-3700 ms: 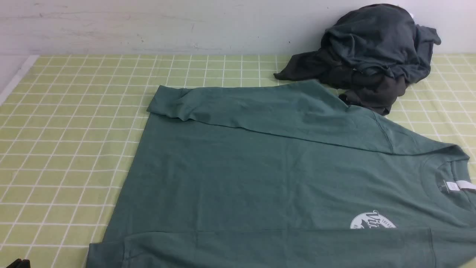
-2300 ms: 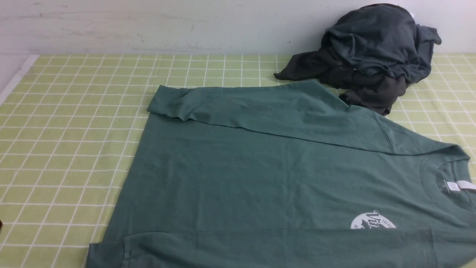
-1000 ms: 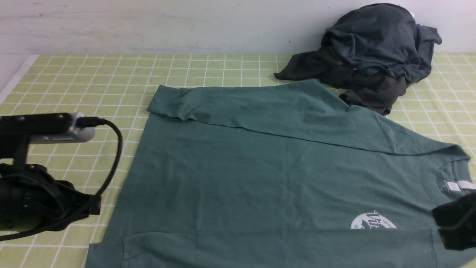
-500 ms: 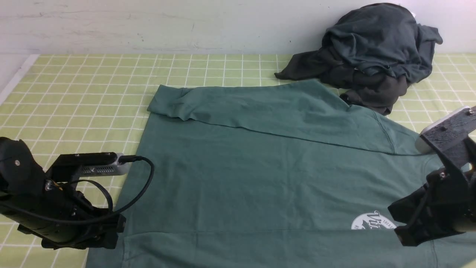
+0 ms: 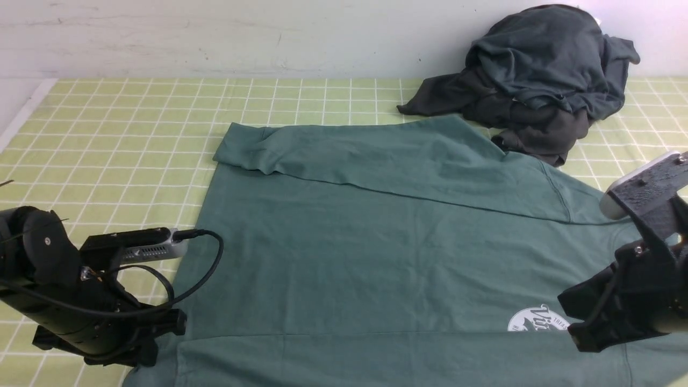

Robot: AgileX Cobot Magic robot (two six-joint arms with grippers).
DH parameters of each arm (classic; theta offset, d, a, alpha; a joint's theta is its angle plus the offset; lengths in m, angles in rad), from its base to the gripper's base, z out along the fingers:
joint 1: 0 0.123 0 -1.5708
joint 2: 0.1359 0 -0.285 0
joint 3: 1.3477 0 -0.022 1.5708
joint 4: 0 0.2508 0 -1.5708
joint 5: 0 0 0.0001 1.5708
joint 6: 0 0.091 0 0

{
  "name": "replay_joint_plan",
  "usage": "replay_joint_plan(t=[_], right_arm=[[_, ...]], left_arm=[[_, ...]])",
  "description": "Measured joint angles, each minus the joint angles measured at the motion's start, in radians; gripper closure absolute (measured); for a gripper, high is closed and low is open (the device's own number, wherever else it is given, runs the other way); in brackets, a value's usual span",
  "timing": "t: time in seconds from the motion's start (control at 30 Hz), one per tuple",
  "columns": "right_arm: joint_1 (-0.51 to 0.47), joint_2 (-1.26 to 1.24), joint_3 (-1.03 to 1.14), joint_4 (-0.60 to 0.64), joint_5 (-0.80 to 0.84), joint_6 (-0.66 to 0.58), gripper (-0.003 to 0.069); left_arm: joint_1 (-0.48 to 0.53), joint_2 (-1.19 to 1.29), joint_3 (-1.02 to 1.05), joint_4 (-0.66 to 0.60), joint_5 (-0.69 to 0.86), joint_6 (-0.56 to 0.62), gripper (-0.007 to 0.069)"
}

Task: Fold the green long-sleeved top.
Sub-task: Use the left arm to clamp the cuff closest to it, then use the left arm to drag and place the cuff at the centered position on the left edge of the fabric

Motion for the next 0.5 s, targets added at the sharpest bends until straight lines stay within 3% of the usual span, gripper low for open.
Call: replay_joint_plan(t=[0.33, 0.5], right_arm=[[0.000, 0.000, 0.000, 0.001, -0.005, 0.000, 0.0673], [0.000, 0.000, 0.000, 0.001, -0.007, 0.000, 0.0673]], left_arm=[[-0.005, -0.223, -0.134, -0.050, 0.084, 0.081, 0.0587], [-0.007, -0.246, -0.219, -0.076, -0.009, 0.142, 0.0587]])
